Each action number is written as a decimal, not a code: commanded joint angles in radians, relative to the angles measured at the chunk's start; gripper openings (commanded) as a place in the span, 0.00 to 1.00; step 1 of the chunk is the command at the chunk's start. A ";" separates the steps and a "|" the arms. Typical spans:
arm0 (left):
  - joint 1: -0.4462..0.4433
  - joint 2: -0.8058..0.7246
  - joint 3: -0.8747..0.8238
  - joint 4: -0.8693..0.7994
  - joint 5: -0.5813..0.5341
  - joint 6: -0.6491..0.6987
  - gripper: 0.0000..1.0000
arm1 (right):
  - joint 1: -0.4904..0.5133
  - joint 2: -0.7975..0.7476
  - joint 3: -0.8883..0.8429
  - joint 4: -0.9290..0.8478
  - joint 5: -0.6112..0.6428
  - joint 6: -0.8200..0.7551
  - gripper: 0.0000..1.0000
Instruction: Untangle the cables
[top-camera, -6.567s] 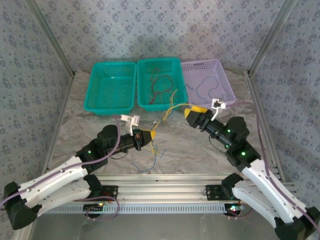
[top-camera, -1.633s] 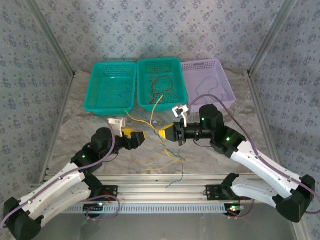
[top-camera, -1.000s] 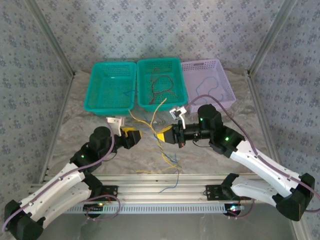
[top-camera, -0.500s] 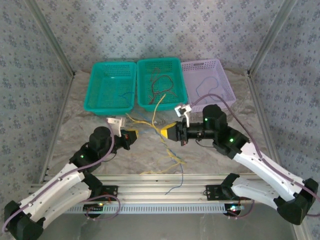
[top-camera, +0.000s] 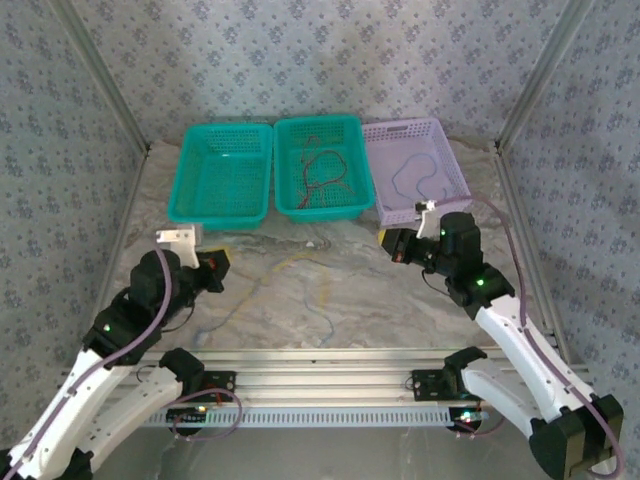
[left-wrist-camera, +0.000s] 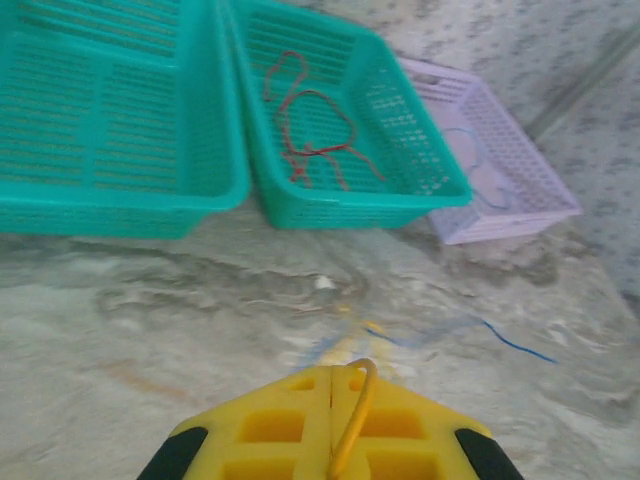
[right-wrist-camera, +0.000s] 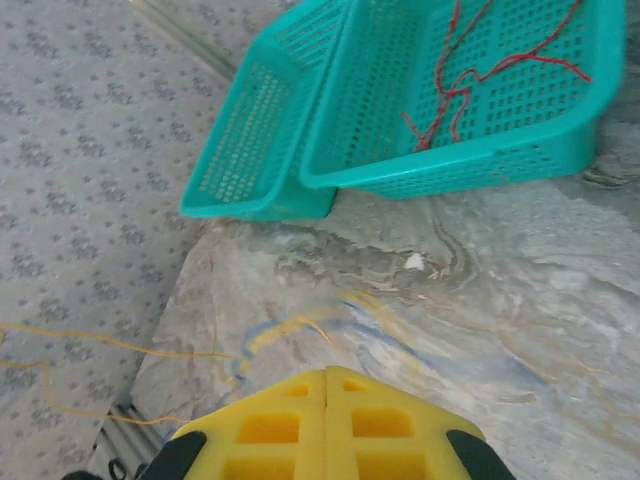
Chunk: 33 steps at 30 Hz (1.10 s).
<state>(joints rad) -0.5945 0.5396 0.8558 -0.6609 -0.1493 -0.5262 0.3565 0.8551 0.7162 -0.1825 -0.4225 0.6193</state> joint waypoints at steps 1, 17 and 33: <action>0.027 0.023 0.082 -0.119 -0.041 0.042 0.00 | -0.017 -0.007 -0.027 0.037 -0.016 -0.007 0.00; 0.010 0.205 0.144 0.146 0.519 -0.032 0.00 | 0.417 0.384 0.055 0.310 0.093 -0.075 0.62; -0.176 0.139 0.101 0.274 0.605 -0.055 0.00 | 0.509 0.745 0.209 0.573 0.109 0.166 0.64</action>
<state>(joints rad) -0.7563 0.6853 0.9562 -0.4397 0.4458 -0.5919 0.8501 1.5719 0.8734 0.3664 -0.3458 0.7399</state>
